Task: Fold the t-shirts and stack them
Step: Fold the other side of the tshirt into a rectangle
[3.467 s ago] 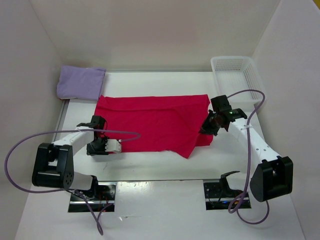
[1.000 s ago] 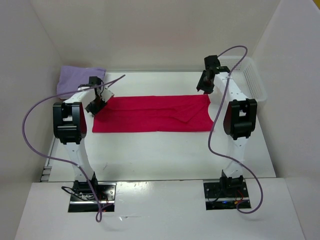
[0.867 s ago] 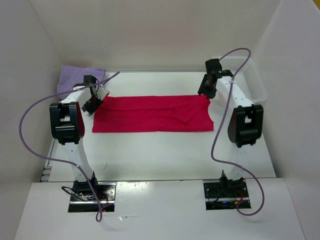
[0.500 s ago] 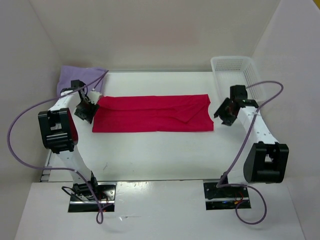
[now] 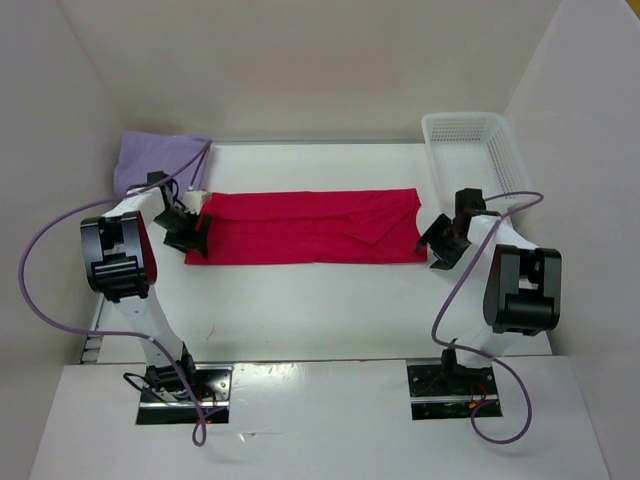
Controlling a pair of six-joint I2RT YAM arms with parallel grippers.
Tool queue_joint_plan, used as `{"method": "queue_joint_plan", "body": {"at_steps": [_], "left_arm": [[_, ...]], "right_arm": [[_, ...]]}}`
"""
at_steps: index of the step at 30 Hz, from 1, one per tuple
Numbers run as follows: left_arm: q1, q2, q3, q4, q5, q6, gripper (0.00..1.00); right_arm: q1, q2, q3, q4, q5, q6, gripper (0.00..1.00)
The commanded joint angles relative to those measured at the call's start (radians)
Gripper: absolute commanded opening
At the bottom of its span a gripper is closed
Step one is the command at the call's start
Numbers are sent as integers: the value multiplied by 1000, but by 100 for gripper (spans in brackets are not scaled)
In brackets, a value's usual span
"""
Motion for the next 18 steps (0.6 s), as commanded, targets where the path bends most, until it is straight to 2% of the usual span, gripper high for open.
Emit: {"method": "queue_joint_plan", "body": {"at_steps": [1, 3, 5, 6, 8, 9, 10, 14, 18], "left_arm": [[3, 75, -33, 51, 42, -25, 73], [3, 84, -51, 51, 30, -25, 71], [3, 84, -74, 60, 4, -16, 62], [3, 84, -88, 69, 4, -6, 48], [3, 84, -88, 69, 4, -5, 30], [3, 94, -88, 69, -5, -5, 20], [3, 94, -88, 69, -5, 4, 2], [3, 52, -88, 33, -23, 48, 0], [3, -70, -168, 10, -112, 102, 0]], "right_arm": [[-8, 43, -17, 76, -10, 6, 66], [-8, 62, -29, 85, -10, 6, 59], [-8, 88, -39, 96, -10, 6, 50], [-8, 88, -39, 105, -10, 6, 34], [-8, 117, -39, 105, -10, 6, 17], [-8, 117, -39, 105, -10, 6, 1], [-8, 117, -39, 105, -10, 6, 0], [-8, 33, -39, 32, 1, -3, 0], [12, -206, -57, -79, 1, 50, 0]]}}
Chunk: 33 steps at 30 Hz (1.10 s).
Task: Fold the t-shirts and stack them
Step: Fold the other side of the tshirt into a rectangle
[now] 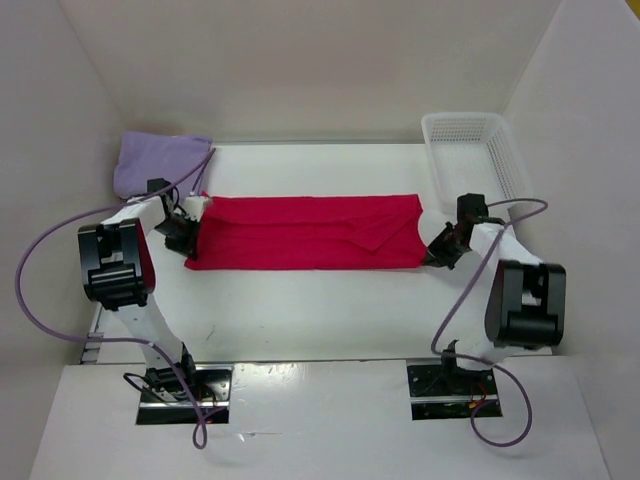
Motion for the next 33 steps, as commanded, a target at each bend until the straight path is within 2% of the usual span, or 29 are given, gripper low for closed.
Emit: {"method": "queue_joint_plan", "body": {"at_steps": [1, 5, 11, 15, 17, 18, 19, 20, 21, 22, 24, 26, 28, 30, 31, 32, 33], "left_arm": [[-5, -83, -118, -75, -104, 90, 0], [-5, -202, -189, -114, -184, 139, 0], [-5, -286, -286, -178, -194, 184, 0], [4, -390, -364, -187, -273, 205, 0], [4, -430, -375, -200, -297, 216, 1], [4, -430, -375, -200, -297, 216, 4], [4, -446, -375, -200, -315, 227, 9], [4, -446, -385, -200, -332, 227, 18], [4, -446, -385, -200, -369, 227, 27], [4, -446, -385, -200, -388, 227, 45], [4, -446, -385, -200, -449, 227, 59], [14, -456, -349, -209, -499, 227, 72], [14, -466, -274, -236, -518, 227, 75], [0, -466, -151, -307, -471, 227, 80], [-53, -466, -13, -328, -395, 237, 82], [-96, -466, 51, -353, -354, 238, 87], [-214, -466, 106, -353, -304, 238, 91]], "right_arm": [[33, -219, -5, -140, 40, 46, 0], [138, -310, -5, -262, 112, 98, 0], [211, -394, 13, -447, 216, 132, 0], [296, -461, 47, -570, 272, 191, 0], [345, -471, 88, -628, 298, 234, 5], [345, -480, 99, -645, 298, 234, 12], [345, -489, 111, -665, 298, 234, 43], [345, -489, 112, -678, 298, 234, 62], [345, -503, 124, -678, 298, 234, 65], [345, -518, 133, -702, 298, 245, 68], [345, -538, 133, -714, 307, 245, 96], [345, -566, 144, -725, 307, 254, 100], [354, -587, 154, -715, 292, 265, 100], [354, -606, 145, -667, 275, 265, 100], [354, -616, 126, -646, 250, 276, 100], [354, -627, 112, -585, 238, 276, 100], [354, -627, 78, -549, 229, 288, 100]]}}
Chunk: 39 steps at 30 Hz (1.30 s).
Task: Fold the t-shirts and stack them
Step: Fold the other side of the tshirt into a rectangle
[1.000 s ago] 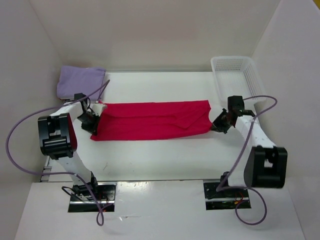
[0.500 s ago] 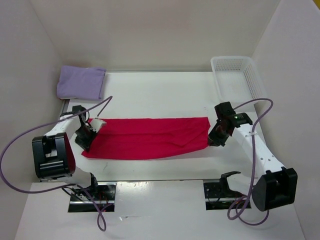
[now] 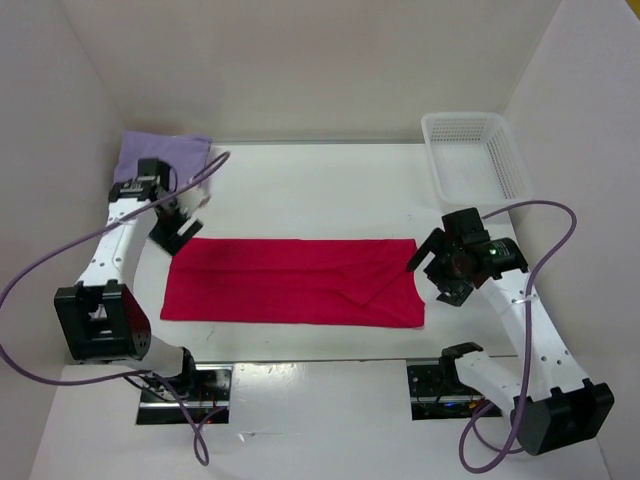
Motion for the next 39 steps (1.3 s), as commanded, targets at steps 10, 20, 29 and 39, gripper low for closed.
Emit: {"method": "queue_joint_plan", "body": {"at_steps": [10, 20, 29, 39], "left_arm": [[-1113, 114, 142, 326, 231, 38, 92], [-1224, 378, 224, 431, 337, -4, 59], [-1233, 475, 276, 440, 430, -24, 49], [-1263, 555, 320, 433, 404, -24, 28]], "right_arm": [[-283, 8, 39, 314, -80, -153, 100], [-400, -87, 7, 270, -125, -227, 100], [-400, -106, -5, 260, -125, -227, 100], [-400, -106, -14, 270, -125, -236, 100]]}}
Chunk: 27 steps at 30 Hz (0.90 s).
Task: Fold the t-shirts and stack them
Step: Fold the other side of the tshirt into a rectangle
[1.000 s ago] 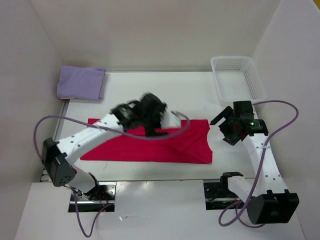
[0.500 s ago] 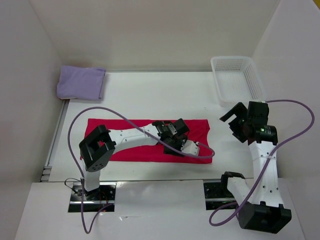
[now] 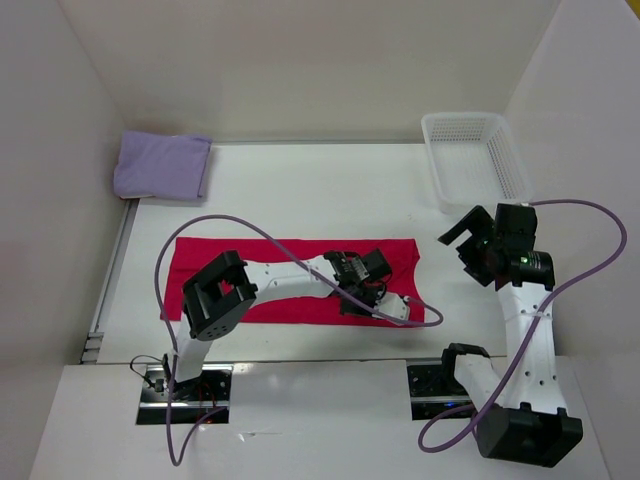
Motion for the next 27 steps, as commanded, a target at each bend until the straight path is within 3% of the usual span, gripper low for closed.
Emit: {"method": "queue_joint_plan", "body": {"at_steps": [1, 6, 9, 13, 14, 16, 24, 27], "left_arm": [[-5, 20, 47, 11, 8, -22, 25], [-5, 29, 57, 22, -45, -44, 12], [-5, 20, 32, 60, -114, -56, 10], [-5, -31, 21, 69, -128, -49, 26], [-5, -31, 21, 69, -128, -49, 38], [-5, -42, 11, 69, -128, -21, 48], [-5, 7, 24, 60, -159, -32, 51], [-5, -3, 15, 129, -283, -55, 51]], "right_arm": [[-7, -15, -18, 19, 0, -19, 100], [-7, -15, -18, 19, 0, -19, 100], [-7, -15, -18, 19, -9, -19, 100], [-7, -15, -27, 19, -9, -19, 100], [-7, -15, -28, 19, -9, -19, 100], [-7, -15, -28, 28, -18, -19, 100], [-7, -6, -28, 28, -18, -28, 100], [-7, -6, -28, 28, -18, -28, 100]]}}
